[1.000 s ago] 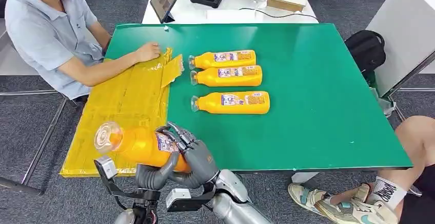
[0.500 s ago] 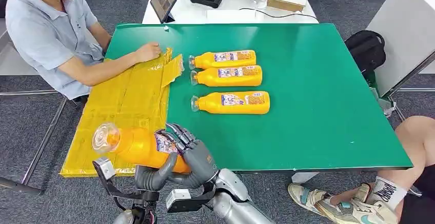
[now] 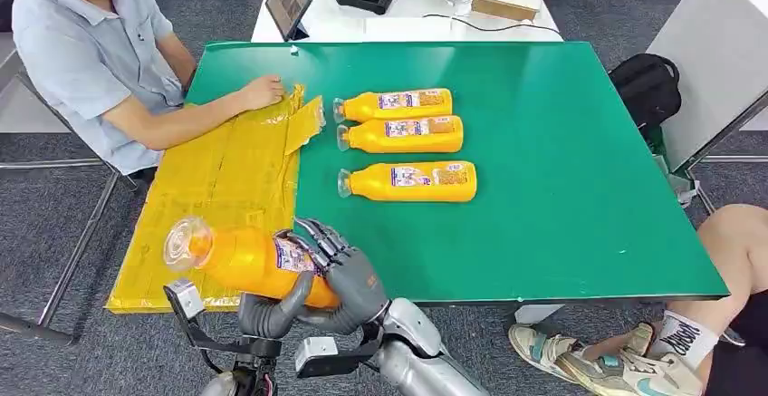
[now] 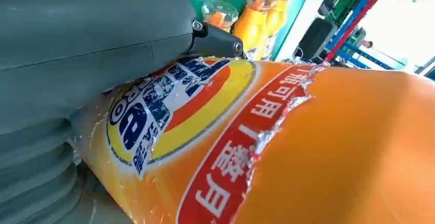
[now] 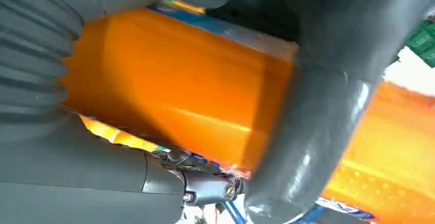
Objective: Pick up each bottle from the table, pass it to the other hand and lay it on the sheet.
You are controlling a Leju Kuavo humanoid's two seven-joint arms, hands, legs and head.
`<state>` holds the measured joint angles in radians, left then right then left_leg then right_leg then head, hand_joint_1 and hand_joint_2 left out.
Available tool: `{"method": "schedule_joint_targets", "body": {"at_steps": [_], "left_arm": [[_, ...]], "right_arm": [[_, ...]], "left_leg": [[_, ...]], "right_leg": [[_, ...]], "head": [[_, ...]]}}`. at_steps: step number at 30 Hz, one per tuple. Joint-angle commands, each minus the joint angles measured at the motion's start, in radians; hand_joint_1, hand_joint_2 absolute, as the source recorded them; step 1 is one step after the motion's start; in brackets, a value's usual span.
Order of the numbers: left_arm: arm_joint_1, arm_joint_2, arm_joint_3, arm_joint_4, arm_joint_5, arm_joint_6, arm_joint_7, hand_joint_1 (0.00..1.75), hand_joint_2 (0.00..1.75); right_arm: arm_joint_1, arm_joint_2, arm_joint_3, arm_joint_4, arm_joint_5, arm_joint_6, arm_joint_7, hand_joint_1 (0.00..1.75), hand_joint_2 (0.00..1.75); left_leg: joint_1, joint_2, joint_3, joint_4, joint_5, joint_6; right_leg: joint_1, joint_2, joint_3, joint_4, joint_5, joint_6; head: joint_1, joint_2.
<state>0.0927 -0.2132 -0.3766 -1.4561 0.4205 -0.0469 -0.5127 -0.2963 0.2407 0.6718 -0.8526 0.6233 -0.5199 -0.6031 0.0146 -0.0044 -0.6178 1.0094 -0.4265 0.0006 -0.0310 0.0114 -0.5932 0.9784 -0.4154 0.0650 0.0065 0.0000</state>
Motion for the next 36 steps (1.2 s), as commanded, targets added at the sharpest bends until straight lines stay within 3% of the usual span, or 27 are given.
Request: {"method": "schedule_joint_targets", "body": {"at_steps": [1, 2, 3, 5, 6, 7, 13, 29, 36], "left_arm": [[-0.040, 0.008, 0.073, -0.048, -0.149, 0.022, -0.018, 1.75, 1.75], [-0.039, 0.012, 0.085, -0.044, -0.184, 0.035, -0.015, 1.75, 1.75], [-0.039, -0.013, 0.159, -0.032, -0.225, 0.154, -0.024, 1.75, 1.75], [-0.079, 0.016, 0.249, -0.005, -0.209, 0.095, -0.022, 1.75, 1.75], [-0.084, 0.013, 0.270, -0.006, -0.221, 0.075, -0.025, 1.75, 1.75], [-0.083, 0.007, 0.284, -0.011, -0.224, 0.054, -0.022, 1.75, 1.75], [-0.069, -0.013, 0.285, -0.033, -0.237, 0.032, -0.016, 1.75, 1.75], [-0.068, -0.014, 0.288, -0.037, -0.239, 0.040, -0.014, 1.75, 1.75], [-0.088, 0.017, 0.270, -0.007, -0.658, 0.371, -0.064, 1.75, 1.75]], "right_arm": [[0.103, -0.118, 0.046, -0.203, 0.061, -0.052, 0.018, 0.00, 0.00], [0.119, -0.142, 0.038, -0.241, 0.083, -0.061, 0.027, 0.00, 0.00], [0.173, -0.181, -0.005, -0.310, 0.155, -0.123, 0.085, 0.00, 0.00], [0.333, -0.303, -0.073, -0.536, 0.171, -0.040, 0.094, 0.00, 0.00], [0.363, -0.317, -0.093, -0.552, 0.169, -0.024, 0.090, 0.00, 0.00], [0.378, -0.323, -0.102, -0.551, 0.172, -0.023, 0.084, 0.00, 0.00], [0.381, -0.301, -0.111, -0.517, 0.160, -0.031, 0.077, 0.00, 0.00], [0.405, -0.297, -0.126, -0.536, 0.122, -0.044, 0.086, 0.00, 0.00], [0.469, -0.317, -0.076, -0.597, 0.062, -0.084, 0.115, 0.00, 0.00]], "left_leg": [[0.002, -0.004, 0.004, 0.000, -0.002, 0.001], [0.001, -0.004, 0.002, 0.000, 0.000, 0.001], [0.002, -0.005, 0.004, -0.001, -0.001, 0.001], [0.001, -0.005, 0.003, -0.001, 0.000, 0.001], [0.002, -0.012, 0.005, -0.003, 0.001, 0.001], [0.001, -0.010, 0.004, -0.002, 0.000, 0.001], [0.001, -0.004, 0.004, 0.001, -0.003, 0.002], [0.001, -0.004, 0.003, 0.000, -0.002, 0.001], [0.001, -0.004, 0.002, 0.000, -0.002, 0.001]], "right_leg": [[0.003, -0.005, 0.006, -0.001, -0.002, -0.004], [0.001, -0.005, 0.003, -0.001, -0.001, -0.002], [0.003, -0.006, 0.007, -0.002, -0.002, -0.004], [0.001, -0.006, 0.005, -0.002, -0.001, -0.002], [0.002, -0.014, 0.010, -0.005, -0.003, -0.003], [0.001, -0.011, 0.007, -0.004, -0.003, -0.002], [0.002, -0.004, 0.007, -0.001, -0.003, -0.004], [0.002, -0.003, 0.006, -0.001, -0.002, -0.004], [0.002, -0.004, 0.005, -0.001, -0.002, -0.003]], "head": [[0.000, 0.000], [0.000, 0.000], [0.000, 0.000], [0.000, 0.000], [0.000, 0.000], [0.000, 0.000], [0.000, 0.000], [0.000, 0.000], [0.000, 0.000]]}}
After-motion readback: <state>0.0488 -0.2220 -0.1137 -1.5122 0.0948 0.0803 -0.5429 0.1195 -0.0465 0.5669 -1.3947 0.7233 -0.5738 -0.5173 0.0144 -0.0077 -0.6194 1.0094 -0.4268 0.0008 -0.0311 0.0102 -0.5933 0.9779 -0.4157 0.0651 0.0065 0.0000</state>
